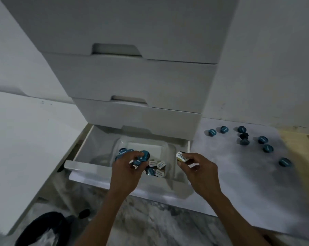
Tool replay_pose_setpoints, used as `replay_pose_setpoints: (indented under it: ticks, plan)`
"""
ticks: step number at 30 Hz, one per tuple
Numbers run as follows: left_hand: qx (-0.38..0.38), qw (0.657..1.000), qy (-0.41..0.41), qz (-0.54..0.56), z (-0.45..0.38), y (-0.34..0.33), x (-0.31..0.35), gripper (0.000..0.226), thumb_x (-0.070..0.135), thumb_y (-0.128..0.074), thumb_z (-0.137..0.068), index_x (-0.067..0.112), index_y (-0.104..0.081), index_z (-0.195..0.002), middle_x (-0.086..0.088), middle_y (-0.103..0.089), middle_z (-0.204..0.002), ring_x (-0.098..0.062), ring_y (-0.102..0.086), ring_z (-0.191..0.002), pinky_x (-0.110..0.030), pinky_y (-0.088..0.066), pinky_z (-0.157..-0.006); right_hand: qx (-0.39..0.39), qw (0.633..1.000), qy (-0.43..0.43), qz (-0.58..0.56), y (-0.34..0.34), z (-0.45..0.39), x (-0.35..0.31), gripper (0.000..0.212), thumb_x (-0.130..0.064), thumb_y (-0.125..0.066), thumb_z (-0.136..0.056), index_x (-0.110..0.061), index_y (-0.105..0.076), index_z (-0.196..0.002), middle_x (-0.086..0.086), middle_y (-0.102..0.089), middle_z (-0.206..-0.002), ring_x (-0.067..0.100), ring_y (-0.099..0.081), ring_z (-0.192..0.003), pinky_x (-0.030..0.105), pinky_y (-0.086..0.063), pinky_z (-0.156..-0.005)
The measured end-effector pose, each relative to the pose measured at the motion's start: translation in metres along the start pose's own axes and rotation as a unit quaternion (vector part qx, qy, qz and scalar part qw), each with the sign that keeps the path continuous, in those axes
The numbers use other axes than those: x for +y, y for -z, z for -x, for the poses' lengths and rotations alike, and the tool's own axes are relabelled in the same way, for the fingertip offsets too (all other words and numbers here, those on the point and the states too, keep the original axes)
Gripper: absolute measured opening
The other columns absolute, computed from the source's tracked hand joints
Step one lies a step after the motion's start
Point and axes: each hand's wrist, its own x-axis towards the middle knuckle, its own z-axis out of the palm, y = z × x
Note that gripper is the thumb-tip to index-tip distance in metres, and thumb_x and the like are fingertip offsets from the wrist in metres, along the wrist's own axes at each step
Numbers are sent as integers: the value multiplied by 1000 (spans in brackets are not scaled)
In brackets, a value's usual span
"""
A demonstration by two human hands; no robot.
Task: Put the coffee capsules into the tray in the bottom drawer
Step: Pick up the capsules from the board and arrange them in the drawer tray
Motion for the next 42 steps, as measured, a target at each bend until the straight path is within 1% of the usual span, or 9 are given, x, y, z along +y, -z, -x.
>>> replay_pose_setpoints:
  ticks: [2,7,10,16,21,24,28,34,42]
  plan:
    - [-8,1000,-12,-13,-9,20,-11,24,11,-84,-71,13,-73,-92,8,-67,-93,4,-64,-79,-4,-48,-66,-4,1000,3,10,-19,3,-8,22,-18,-80,-78,-24,-74,-99,-14,-71,-87,1,-66,-78,11,-51,-61]
    - [-50,998,31,-28,-40,40,-46,25,18,-84,-72,23,-70,-93,5,-72,-95,-15,-70,-76,-34,-59,-71,-23,999,-3,24,-58,-11,-16,24,-17,-81,-77,-20,-74,-100,-12,-72,-93,-1,-66,-82,12,-53,-66]
    - [-86,994,54,-45,-60,32,-58,24,19,-83,-73,21,-71,-95,3,-70,-94,-15,-66,-69,-27,-55,-65,-49,997,17,52,-76,-30,-8,23,-15,-81,-77,-19,-73,-99,-10,-72,-93,2,-65,-81,12,-52,-67]
    - [-159,979,43,-116,-98,8,-77,26,24,-81,-75,19,-72,-99,5,-70,-99,-13,-65,-87,-30,-55,-78,-123,987,-10,106,-109,-71,16,22,-22,-77,-81,-20,-73,-103,-11,-68,-94,3,-61,-80,7,-42,-69]
    - [-213,964,25,-161,-122,-16,-97,27,17,-77,-77,21,-71,-103,1,-71,-106,-11,-61,-91,-23,-49,-78,-192,972,-25,134,-127,-95,37,19,-21,-72,-83,-20,-72,-102,-3,-73,-96,9,-64,-82,30,-54,-79]
    - [-243,954,38,-174,-130,-27,-106,25,20,-78,-76,22,-70,-100,0,-71,-105,-17,-64,-91,-28,-51,-82,-223,958,-49,174,-135,-102,45,22,-23,-72,-82,-22,-70,-104,0,-72,-97,13,-65,-84,33,-55,-79]
    - [-282,943,48,-171,-132,-36,-120,20,21,-79,-73,23,-71,-92,3,-72,-96,-19,-64,-91,-39,-53,-85,-251,944,-67,204,-149,-104,51,26,-27,-72,-80,-24,-69,-106,0,-72,-101,16,-66,-90,33,-55,-79]
    - [-280,943,58,-172,-132,-43,-130,20,18,-80,-72,21,-71,-90,1,-72,-94,-20,-64,-93,-37,-53,-86,-252,939,-73,223,-157,-102,55,25,-25,-70,-82,-24,-69,-107,0,-72,-95,15,-65,-85,30,-53,-75]
    - [-302,934,65,-180,-130,-42,-136,21,26,-80,-73,22,-71,-91,1,-72,-94,-18,-64,-92,-39,-52,-87,-279,936,-87,198,-153,-97,60,23,-18,-68,-85,-16,-69,-108,4,-70,-105,9,-61,-86,19,-47,-76]
